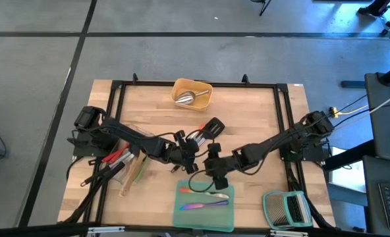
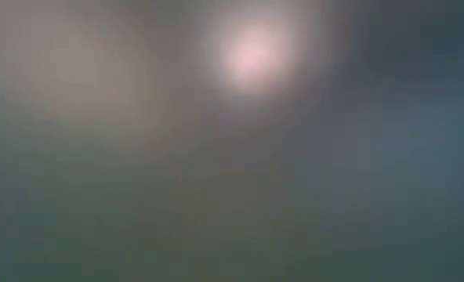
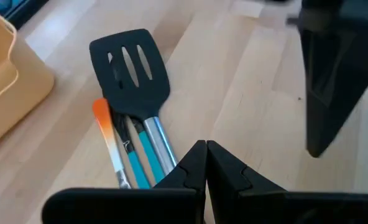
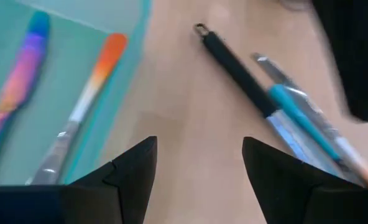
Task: Pick & Place Kitchen Items
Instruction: Adjust the bins on the table
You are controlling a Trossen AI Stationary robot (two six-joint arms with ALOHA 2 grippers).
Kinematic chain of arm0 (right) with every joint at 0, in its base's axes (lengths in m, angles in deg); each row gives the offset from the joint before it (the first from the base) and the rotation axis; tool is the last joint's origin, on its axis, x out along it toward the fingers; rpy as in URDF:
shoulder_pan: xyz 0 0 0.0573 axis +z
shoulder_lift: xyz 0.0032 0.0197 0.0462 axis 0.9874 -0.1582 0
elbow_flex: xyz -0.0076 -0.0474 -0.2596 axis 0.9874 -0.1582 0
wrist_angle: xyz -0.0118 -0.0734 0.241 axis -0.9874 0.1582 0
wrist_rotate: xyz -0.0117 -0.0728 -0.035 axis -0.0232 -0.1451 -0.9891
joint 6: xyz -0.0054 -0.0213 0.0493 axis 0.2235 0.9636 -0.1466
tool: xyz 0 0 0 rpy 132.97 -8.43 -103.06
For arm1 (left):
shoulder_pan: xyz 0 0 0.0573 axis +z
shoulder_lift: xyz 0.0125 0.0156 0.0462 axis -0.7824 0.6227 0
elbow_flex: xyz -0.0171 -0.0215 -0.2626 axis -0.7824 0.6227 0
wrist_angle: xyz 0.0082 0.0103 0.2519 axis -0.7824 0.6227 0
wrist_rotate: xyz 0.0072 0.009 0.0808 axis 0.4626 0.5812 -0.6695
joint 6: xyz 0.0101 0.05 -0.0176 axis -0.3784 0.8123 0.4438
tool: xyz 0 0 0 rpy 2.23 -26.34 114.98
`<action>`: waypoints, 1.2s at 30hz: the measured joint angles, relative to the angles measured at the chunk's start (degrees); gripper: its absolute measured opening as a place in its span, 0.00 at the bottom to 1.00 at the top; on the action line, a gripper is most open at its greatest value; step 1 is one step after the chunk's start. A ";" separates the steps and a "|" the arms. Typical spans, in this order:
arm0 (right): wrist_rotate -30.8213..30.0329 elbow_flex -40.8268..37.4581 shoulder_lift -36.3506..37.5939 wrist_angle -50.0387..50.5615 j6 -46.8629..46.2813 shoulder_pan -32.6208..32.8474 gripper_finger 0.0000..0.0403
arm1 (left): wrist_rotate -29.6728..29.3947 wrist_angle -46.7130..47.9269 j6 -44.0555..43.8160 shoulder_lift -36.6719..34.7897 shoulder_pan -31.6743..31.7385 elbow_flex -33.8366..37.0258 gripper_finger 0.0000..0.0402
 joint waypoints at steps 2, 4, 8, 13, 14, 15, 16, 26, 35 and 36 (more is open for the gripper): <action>2.30 -4.34 2.11 -5.37 -0.15 -0.96 0.60 | -0.17 -0.30 -1.25 0.00 0.00 0.37 0.01; 2.45 -9.04 4.81 -11.85 -0.28 -1.68 0.60 | -0.15 -0.09 -2.19 0.02 0.00 1.27 0.01; -3.07 -18.01 10.91 -21.69 0.78 -1.35 0.60 | -0.46 -1.91 -4.86 -0.85 -0.07 2.64 0.02; -7.87 -26.92 17.63 -31.63 1.53 -1.46 0.60 | -2.08 -3.27 -4.92 -0.90 0.00 3.04 0.01; -8.09 -28.40 18.15 -33.85 1.65 -1.79 0.60 | -2.88 -3.35 -4.42 -0.90 0.08 3.04 0.01; -8.13 -29.89 18.60 -36.15 1.83 -2.43 0.60 | -3.97 -3.15 -4.17 -0.90 0.39 3.04 0.01; -7.55 -31.02 18.68 -38.59 1.97 -3.22 0.60 | -4.98 -3.18 -3.99 -0.90 0.88 3.04 0.01; 6.73 -34.52 16.30 -48.09 -1.84 -13.88 0.60 | -0.46 -9.37 -0.19 -0.91 7.58 5.99 0.01; 12.90 -34.52 16.24 -52.78 -4.43 -20.62 0.60 | 17.92 -52.35 4.84 -1.39 16.03 24.58 0.01; 15.52 -34.52 16.24 -53.86 -5.22 -21.83 0.60 | 20.43 -54.20 4.60 -1.44 17.26 25.23 0.01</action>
